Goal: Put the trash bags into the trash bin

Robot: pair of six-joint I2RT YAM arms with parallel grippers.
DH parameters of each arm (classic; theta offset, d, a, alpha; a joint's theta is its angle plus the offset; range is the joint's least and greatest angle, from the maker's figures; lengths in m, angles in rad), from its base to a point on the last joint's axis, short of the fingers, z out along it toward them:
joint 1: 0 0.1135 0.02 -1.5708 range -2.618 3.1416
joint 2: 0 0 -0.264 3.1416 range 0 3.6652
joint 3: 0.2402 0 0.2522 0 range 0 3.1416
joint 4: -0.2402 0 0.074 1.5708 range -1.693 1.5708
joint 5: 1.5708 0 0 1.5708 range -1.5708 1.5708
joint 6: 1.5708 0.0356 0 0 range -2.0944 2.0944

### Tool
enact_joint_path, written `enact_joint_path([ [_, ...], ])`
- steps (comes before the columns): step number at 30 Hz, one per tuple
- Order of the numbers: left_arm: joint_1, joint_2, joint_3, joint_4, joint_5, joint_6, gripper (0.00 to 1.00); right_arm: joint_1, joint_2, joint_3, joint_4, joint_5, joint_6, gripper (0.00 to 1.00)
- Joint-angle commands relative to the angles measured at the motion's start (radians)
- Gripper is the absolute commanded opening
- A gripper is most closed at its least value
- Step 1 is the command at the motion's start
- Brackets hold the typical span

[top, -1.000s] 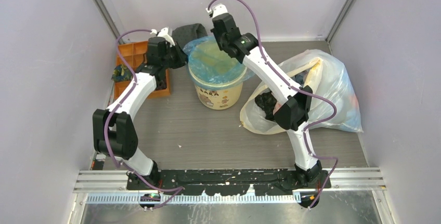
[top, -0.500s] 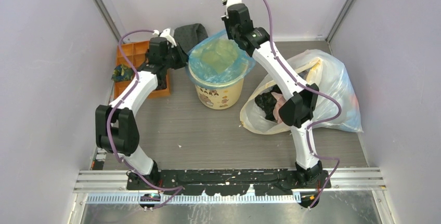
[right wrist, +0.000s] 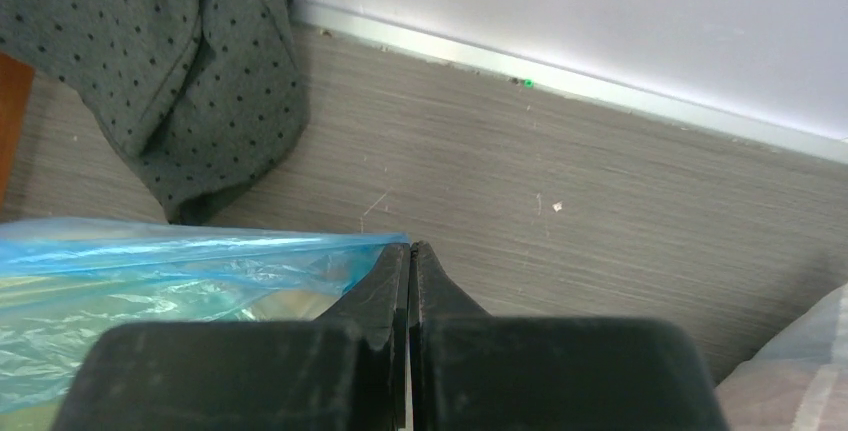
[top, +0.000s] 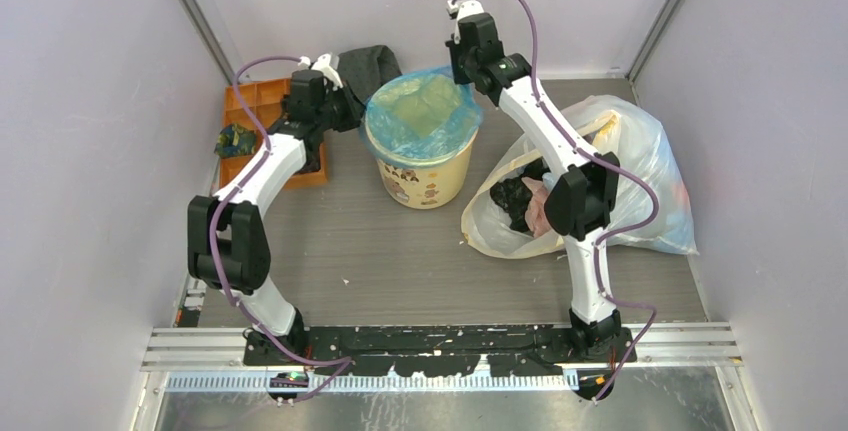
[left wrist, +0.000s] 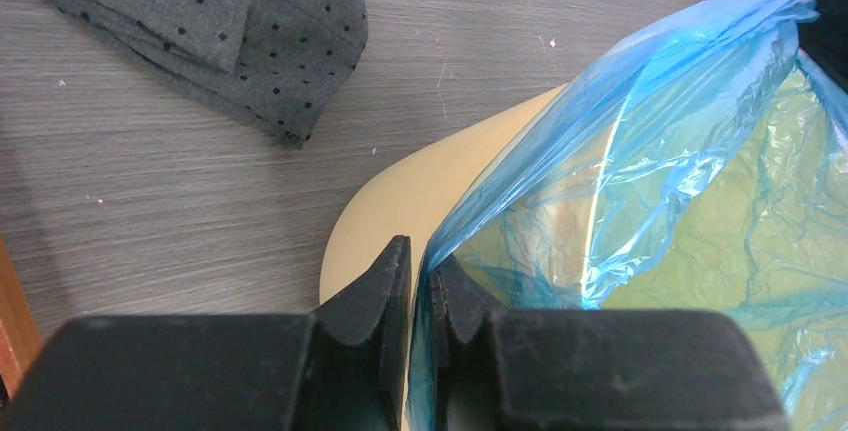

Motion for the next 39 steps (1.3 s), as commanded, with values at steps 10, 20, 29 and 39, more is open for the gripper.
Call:
enact_joint_path([
  [10,0.003,0.027,0.041,0.018,0.006,-0.003,0.13,-0.048,0.0,0.038,-0.09,-0.083,0.13,0.13],
  [20,0.003,0.03,0.039,0.017,0.007,-0.013,0.13,-0.06,-0.023,0.136,-0.235,-0.1,0.284,0.53],
  [29,0.003,0.024,0.042,0.013,0.009,-0.009,0.13,-0.074,-0.101,0.172,-0.294,-0.137,0.387,0.71],
  [39,0.003,0.027,0.043,0.017,0.014,-0.016,0.13,-0.046,-0.289,0.039,-0.381,-0.132,0.381,0.7],
])
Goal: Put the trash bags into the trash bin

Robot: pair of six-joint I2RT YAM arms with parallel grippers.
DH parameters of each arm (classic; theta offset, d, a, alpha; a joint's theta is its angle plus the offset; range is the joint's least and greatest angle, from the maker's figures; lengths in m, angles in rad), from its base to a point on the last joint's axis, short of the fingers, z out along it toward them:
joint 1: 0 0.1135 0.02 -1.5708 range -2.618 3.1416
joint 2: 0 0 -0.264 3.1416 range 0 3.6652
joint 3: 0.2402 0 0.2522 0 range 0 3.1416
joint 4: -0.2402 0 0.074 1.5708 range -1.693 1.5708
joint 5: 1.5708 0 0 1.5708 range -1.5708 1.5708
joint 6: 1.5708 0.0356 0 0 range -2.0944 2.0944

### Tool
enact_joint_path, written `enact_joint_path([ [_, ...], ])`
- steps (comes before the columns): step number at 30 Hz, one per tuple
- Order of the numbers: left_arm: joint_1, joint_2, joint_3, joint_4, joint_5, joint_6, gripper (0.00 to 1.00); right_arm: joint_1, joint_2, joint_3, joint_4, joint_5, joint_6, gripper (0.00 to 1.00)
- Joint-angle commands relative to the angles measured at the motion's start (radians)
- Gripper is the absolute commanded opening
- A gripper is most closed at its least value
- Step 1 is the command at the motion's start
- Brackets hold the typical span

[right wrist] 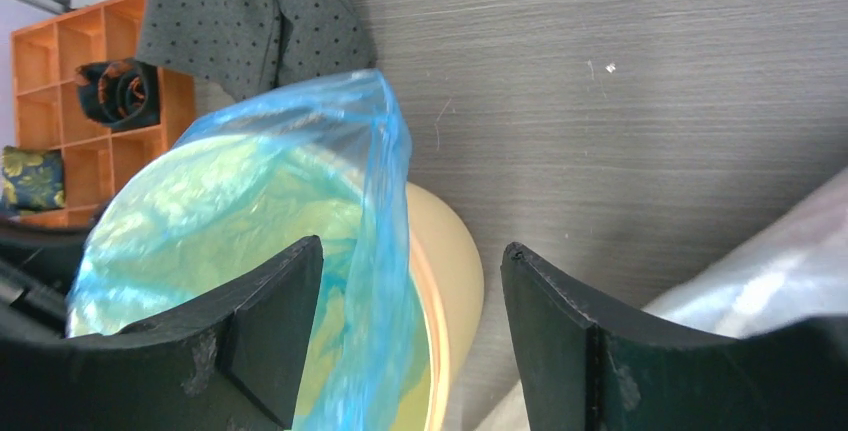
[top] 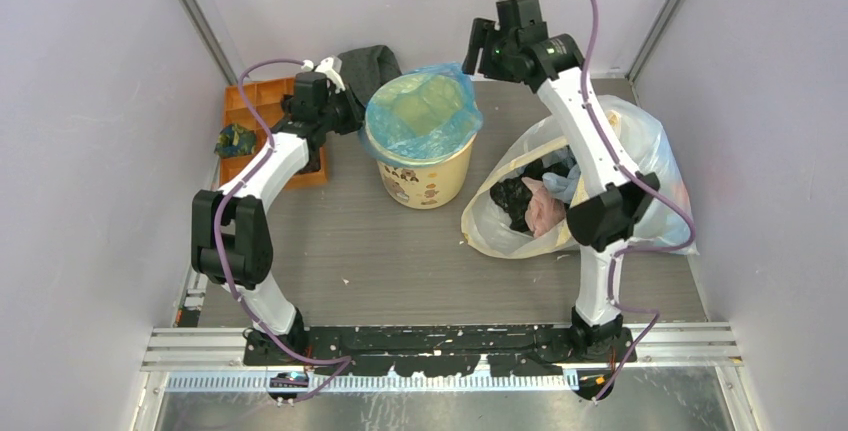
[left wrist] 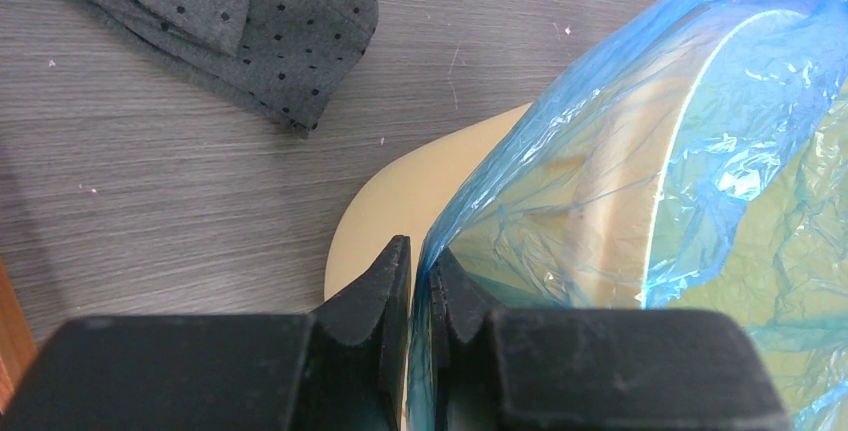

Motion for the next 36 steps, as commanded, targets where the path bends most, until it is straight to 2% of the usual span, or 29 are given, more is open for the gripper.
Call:
enact_joint_path([
  [1,0.003,-0.008,0.041,0.019,0.012,-0.011,0.13,0.042,-0.185,-0.08,-0.036,0.035,-0.013,0.7],
  [5,0.003,-0.011,0.038,0.019,0.009,-0.01,0.13,0.128,-0.238,-0.124,-0.099,0.208,-0.074,0.7],
  [11,0.003,-0.011,0.047,0.006,0.009,-0.002,0.13,0.218,-0.236,-0.127,-0.166,0.313,-0.122,0.68],
  [21,0.003,-0.016,0.046,0.003,0.005,0.002,0.13,0.252,-0.187,-0.124,-0.212,0.424,-0.121,0.42],
  [25,0.002,-0.017,0.046,0.001,0.004,0.004,0.13,0.251,-0.197,-0.148,-0.21,0.444,-0.113,0.35],
  [26,0.003,-0.016,0.046,0.002,0.003,0.003,0.13,0.251,-0.206,-0.164,-0.202,0.447,-0.109,0.35],
  [29,0.003,-0.016,0.046,0.003,0.001,0.003,0.13,0.252,-0.234,-0.203,-0.18,0.428,-0.099,0.5],
  [31,0.003,-0.014,0.046,0.002,0.002,0.004,0.13,0.251,-0.248,-0.216,-0.17,0.404,-0.089,0.54],
  [34,0.002,-0.017,0.046,0.001,-0.001,0.005,0.13,0.257,-0.269,-0.239,-0.154,0.381,-0.082,0.56],
  [36,0.003,-0.017,0.046,0.002,0.0,0.006,0.13,0.259,-0.282,-0.252,-0.149,0.394,-0.076,0.51],
])
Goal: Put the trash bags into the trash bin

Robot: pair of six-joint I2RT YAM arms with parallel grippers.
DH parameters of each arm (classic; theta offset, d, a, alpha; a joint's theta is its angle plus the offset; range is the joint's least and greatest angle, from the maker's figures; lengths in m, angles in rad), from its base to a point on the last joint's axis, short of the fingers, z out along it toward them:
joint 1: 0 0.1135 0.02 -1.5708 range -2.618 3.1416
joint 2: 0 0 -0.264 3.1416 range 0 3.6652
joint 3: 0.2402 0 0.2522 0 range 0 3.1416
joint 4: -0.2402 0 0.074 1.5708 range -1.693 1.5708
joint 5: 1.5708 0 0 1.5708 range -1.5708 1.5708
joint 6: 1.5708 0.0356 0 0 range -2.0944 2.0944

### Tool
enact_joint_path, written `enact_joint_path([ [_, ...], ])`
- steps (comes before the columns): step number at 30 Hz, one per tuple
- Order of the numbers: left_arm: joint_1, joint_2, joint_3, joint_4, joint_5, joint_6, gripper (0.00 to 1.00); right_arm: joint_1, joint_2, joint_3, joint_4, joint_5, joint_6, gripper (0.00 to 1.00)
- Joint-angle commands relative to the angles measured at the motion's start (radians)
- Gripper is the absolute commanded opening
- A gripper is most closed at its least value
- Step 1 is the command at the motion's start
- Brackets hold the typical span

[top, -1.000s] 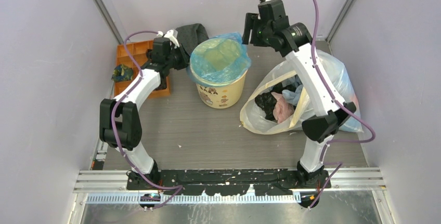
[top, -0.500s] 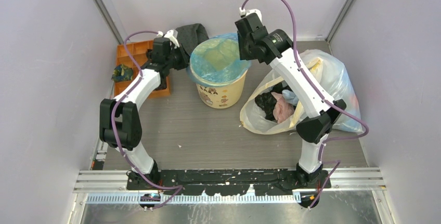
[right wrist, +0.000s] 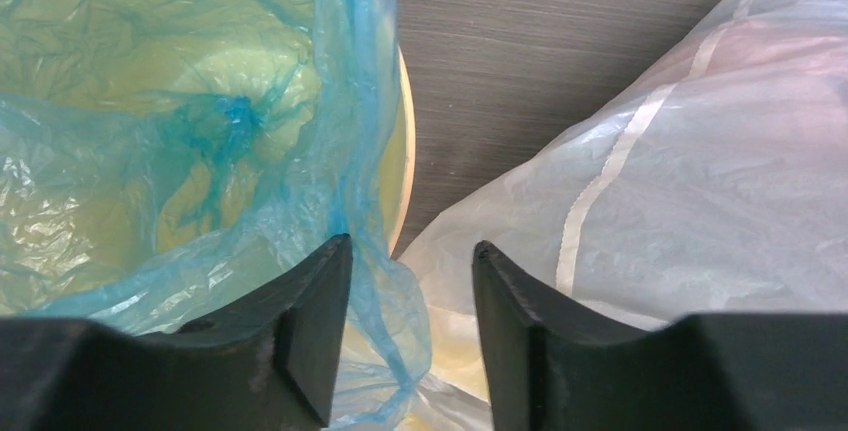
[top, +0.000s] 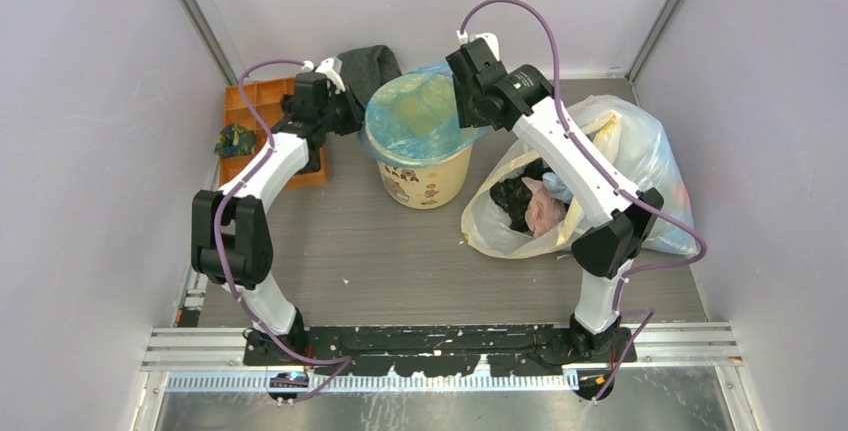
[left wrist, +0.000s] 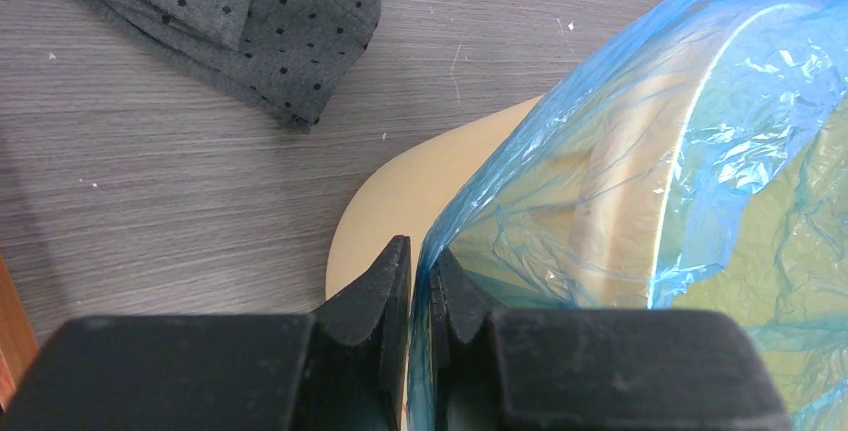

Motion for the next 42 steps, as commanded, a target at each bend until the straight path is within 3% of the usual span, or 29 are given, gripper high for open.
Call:
enact_joint_path([
  [1,0.003,-0.017,0.046,0.011,0.001,0.004,0.13,0.011,-0.101,-0.019,0.05,0.005,0.027,0.48],
  [12,0.003,-0.014,0.045,0.009,-0.002,0.004,0.13,0.009,-0.117,-0.068,0.069,0.065,0.051,0.1],
  [16,0.004,-0.013,0.047,0.008,-0.003,0.004,0.13,0.007,-0.122,-0.08,0.073,0.079,0.061,0.04],
  [22,0.004,-0.013,0.044,0.009,-0.001,0.003,0.13,-0.01,-0.133,-0.133,0.078,0.133,0.073,0.02],
  [42,0.004,-0.01,0.024,0.015,-0.005,-0.002,0.13,-0.129,-0.168,-0.408,0.306,-0.017,0.17,0.01],
])
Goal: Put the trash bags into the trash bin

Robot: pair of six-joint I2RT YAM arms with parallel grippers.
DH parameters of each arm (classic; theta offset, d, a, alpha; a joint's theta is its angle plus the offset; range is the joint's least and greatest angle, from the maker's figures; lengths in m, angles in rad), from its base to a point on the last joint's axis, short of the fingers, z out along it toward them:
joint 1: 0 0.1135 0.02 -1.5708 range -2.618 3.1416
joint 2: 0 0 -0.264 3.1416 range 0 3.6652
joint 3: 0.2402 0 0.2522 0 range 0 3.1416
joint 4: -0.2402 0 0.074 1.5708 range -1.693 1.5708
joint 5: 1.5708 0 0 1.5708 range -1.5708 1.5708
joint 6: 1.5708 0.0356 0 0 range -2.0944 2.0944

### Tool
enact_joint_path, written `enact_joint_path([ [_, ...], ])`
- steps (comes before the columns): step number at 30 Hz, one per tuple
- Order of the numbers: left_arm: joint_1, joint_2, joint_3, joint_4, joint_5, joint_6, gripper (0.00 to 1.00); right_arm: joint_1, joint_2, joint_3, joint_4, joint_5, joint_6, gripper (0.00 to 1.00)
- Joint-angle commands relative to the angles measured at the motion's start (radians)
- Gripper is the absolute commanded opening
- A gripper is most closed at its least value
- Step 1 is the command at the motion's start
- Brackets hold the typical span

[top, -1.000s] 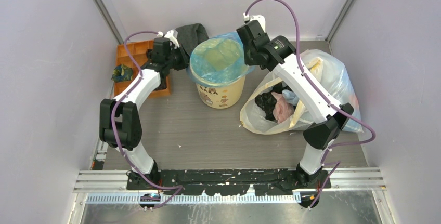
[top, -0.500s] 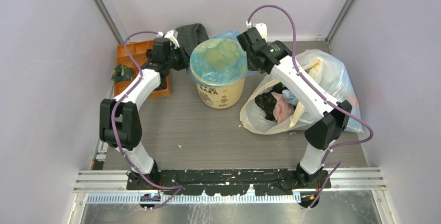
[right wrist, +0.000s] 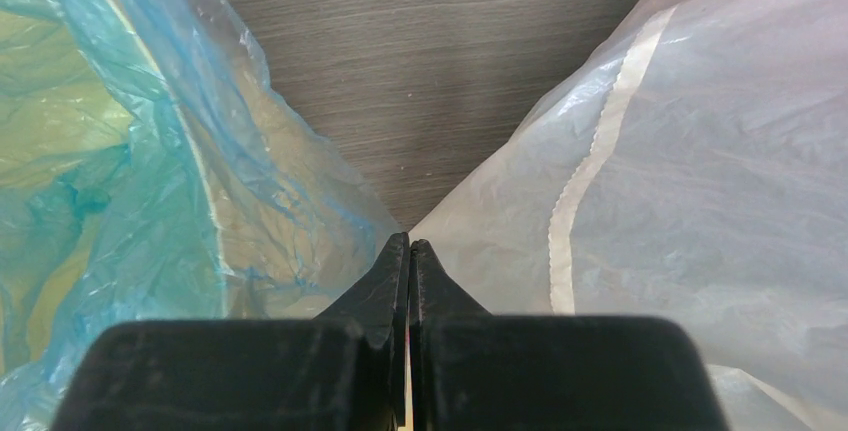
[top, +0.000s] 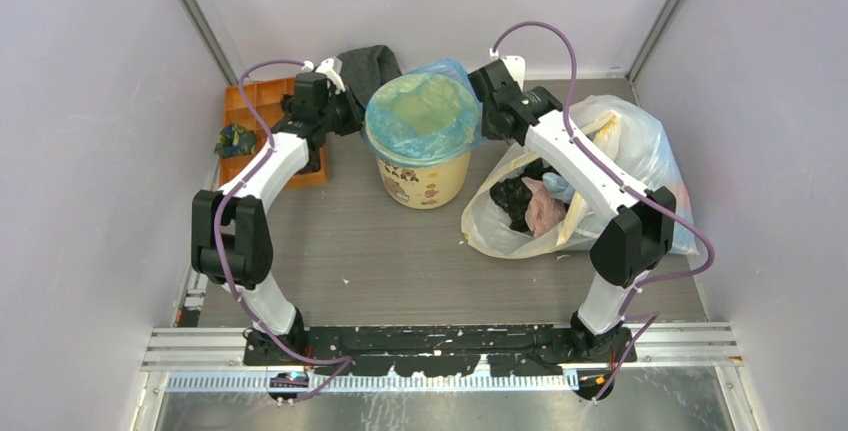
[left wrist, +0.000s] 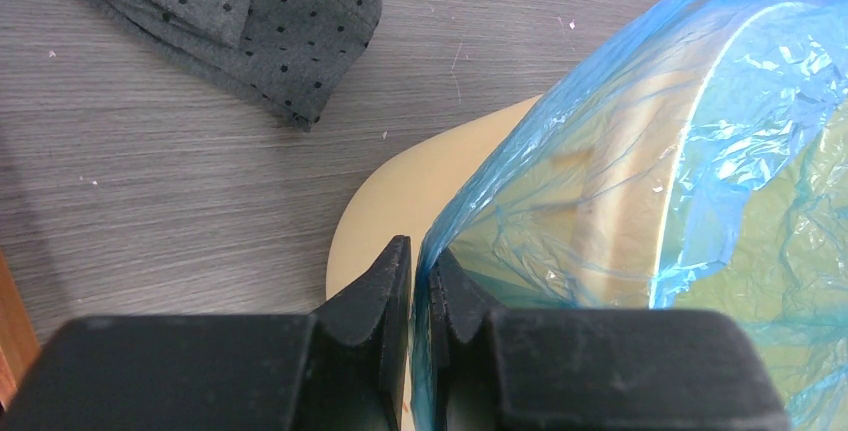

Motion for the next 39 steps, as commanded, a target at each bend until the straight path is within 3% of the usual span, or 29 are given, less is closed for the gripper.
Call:
enact_joint_path([
  [1,0.004,-0.008,0.025,0.019,-0.005,-0.003,0.13,-0.029,-0.066,-0.044,0.082,-0.047,0.046,0.01],
  [9,0.004,-0.012,0.01,0.025,-0.011,-0.005,0.13,-0.068,-0.06,-0.117,0.14,-0.105,0.074,0.01],
  [18,0.004,0.001,0.026,0.015,-0.011,0.011,0.14,-0.096,-0.01,-0.099,0.169,-0.204,0.066,0.01],
  [22,0.003,0.016,0.041,0.008,0.002,0.009,0.14,-0.107,-0.01,-0.075,0.14,-0.178,0.066,0.02],
  [28,0.003,0.024,0.057,0.016,0.006,0.006,0.14,-0.169,-0.066,-0.014,0.085,-0.193,0.06,0.33],
  [34,0.003,0.047,0.076,0.016,0.005,-0.002,0.14,-0.185,-0.109,0.004,0.135,-0.35,0.076,0.62],
  [39,0.002,0.056,0.068,0.015,-0.01,-0.004,0.14,-0.197,-0.113,-0.049,0.209,-0.459,0.154,0.68],
])
